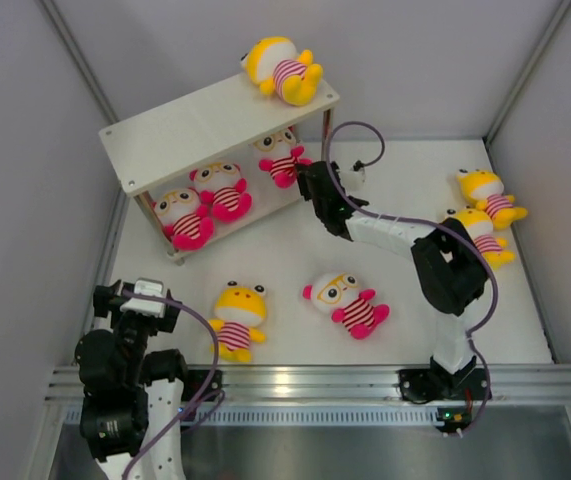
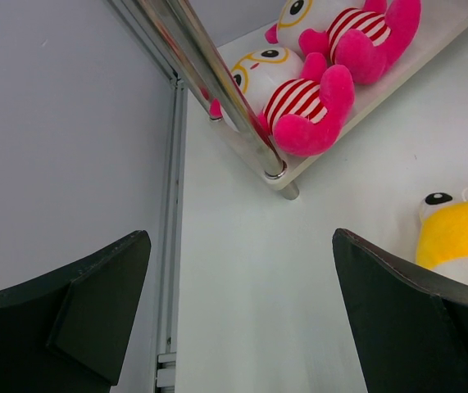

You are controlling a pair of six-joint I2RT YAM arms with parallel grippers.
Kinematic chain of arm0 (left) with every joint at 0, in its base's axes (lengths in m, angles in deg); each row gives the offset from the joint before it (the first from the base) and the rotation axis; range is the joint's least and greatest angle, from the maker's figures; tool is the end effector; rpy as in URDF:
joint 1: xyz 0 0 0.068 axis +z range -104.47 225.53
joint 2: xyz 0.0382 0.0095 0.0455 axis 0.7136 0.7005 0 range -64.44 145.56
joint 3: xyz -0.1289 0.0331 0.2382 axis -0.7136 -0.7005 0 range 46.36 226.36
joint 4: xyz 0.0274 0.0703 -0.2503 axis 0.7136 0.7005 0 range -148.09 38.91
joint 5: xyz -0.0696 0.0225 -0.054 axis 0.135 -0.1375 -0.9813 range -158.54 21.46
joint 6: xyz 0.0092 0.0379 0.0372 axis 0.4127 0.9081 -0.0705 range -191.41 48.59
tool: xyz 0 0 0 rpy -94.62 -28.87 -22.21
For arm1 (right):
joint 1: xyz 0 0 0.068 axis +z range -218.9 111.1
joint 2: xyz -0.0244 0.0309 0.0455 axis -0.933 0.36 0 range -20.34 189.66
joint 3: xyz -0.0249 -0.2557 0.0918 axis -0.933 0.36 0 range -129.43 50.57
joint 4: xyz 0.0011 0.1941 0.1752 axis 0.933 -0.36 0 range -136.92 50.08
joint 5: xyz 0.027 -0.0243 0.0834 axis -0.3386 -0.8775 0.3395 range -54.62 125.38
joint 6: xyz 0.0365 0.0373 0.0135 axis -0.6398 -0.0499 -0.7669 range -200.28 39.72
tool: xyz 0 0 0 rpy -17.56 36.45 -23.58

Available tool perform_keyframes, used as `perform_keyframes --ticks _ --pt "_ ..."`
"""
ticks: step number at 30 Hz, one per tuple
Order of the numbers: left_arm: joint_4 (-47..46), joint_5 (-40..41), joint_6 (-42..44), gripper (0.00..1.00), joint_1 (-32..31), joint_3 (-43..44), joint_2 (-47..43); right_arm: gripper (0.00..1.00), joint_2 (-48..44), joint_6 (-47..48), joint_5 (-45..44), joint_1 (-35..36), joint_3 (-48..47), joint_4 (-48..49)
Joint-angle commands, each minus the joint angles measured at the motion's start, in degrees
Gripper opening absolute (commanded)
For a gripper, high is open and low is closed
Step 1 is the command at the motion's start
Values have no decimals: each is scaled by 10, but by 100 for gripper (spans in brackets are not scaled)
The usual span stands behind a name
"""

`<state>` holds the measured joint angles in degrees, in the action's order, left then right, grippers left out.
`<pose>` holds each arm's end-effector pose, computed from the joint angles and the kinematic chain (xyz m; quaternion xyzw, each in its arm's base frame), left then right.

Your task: Place and organize the stuffed toys onto the shelf

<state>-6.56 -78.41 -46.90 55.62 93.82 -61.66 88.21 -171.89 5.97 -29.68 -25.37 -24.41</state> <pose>-0.0023 -0.0066 0.3282 0.1501 0.7323 0.1352 0.6504 0.3544 0.2666 0.2514 0.4788 0.6315 0.4377 0.4247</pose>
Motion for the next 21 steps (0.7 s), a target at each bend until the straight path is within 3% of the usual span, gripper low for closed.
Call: perform_keyframes --ticks 1,10,21 --pt "-13 -11 22 99 5 5 -7 0 46 -37 -71 30 -92 -94" --pt "-21 0 40 99 0 -7 -9 0 143 -75 -75 54 -197 -240" --pt "-20 1 45 99 0 -8 -13 0 144 -54 -63 75 -198 -202"
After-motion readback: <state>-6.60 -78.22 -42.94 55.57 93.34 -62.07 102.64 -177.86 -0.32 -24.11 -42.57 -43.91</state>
